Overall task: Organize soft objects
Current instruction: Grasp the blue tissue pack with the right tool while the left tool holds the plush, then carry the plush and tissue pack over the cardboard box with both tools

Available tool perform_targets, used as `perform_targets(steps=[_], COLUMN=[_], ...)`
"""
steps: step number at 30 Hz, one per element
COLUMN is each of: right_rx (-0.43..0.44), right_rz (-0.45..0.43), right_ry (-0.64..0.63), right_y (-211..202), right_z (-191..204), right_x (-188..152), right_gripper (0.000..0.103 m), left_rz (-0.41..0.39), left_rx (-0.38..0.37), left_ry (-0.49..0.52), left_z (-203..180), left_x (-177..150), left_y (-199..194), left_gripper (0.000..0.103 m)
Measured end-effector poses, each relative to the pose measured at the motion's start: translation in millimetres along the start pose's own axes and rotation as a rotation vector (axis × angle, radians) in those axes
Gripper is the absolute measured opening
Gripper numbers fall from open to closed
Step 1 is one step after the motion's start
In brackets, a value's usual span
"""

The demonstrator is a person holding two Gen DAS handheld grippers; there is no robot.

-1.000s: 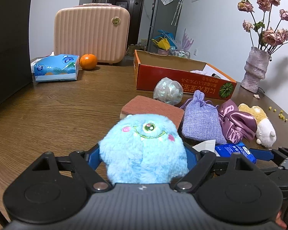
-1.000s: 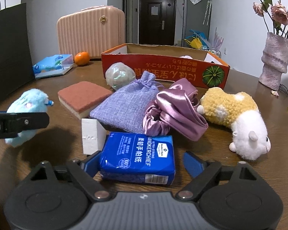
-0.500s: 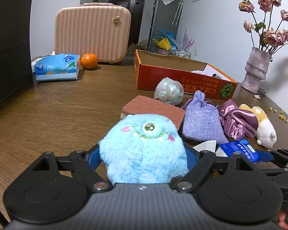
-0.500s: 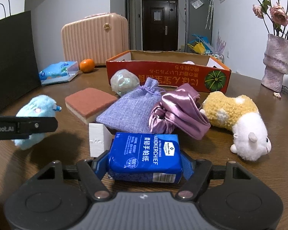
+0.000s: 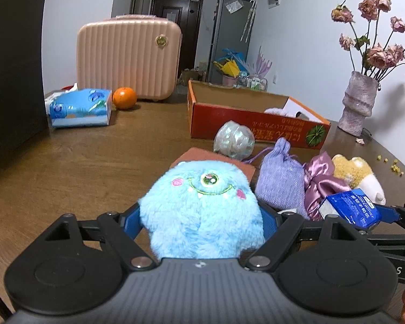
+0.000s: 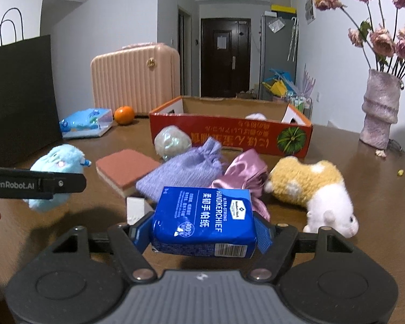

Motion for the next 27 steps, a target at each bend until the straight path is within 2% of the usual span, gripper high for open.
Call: perform_targets(steps=[12, 27], right_rx=[-0.029, -0.048], right_rz=[-0.099, -0.197], right_ry=[0.003, 0.015], right_y=[-16.8, -10.8], right_z=[-17.0, -34.3], right_x=[26.3, 67.2], right_gripper=[0.073, 0.073], left_rz=[-0.081, -0.151], left_rx=[-0.013, -0.031], left_ry=[0.036, 0.028], left_z=[-19.2, -39.9], left_x=[26.2, 65.0], left_y=[-14.8, -15.6], left_gripper=[0.083, 0.084])
Point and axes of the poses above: each gripper's, at about its wrist camera, not at the fingertips, and y roughly the way its jaws point, z to its left, x to its top, the point moved 1 cm from there along y, roughly the way its jaws point, and after that the axes turned 2 degrees about z, right-handed, at the moved point
